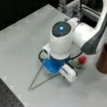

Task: Flower insertion into a vase

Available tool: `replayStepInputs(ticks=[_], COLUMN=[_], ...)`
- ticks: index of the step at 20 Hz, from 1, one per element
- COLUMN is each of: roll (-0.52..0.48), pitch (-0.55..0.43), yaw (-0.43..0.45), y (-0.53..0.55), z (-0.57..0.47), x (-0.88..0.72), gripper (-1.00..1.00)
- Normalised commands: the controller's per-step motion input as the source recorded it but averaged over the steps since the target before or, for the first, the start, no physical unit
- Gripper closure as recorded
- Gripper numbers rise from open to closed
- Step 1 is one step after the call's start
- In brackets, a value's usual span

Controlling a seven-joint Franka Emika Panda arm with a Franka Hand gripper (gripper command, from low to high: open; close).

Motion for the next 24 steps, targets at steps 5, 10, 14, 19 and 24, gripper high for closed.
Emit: replayStepInputs(ticks=[5,10,14,19,24], roll=[-0.099,-0.085,-0.07,-0.101,-0.113], pitch=[0.073,0.053,0.037,0.021,0.008], yaw=[0.024,0.034,0.035,0.025,0.023], y=[0.04,0.0,-0.03,-0.01,0.01], z=[-0.04,-0.02,-0.03,-0.01,0.0], x=[0.25,0.22,0.2,0.2,0.16], gripper=[-1.0,1.0,1.0,1.0,1.0])
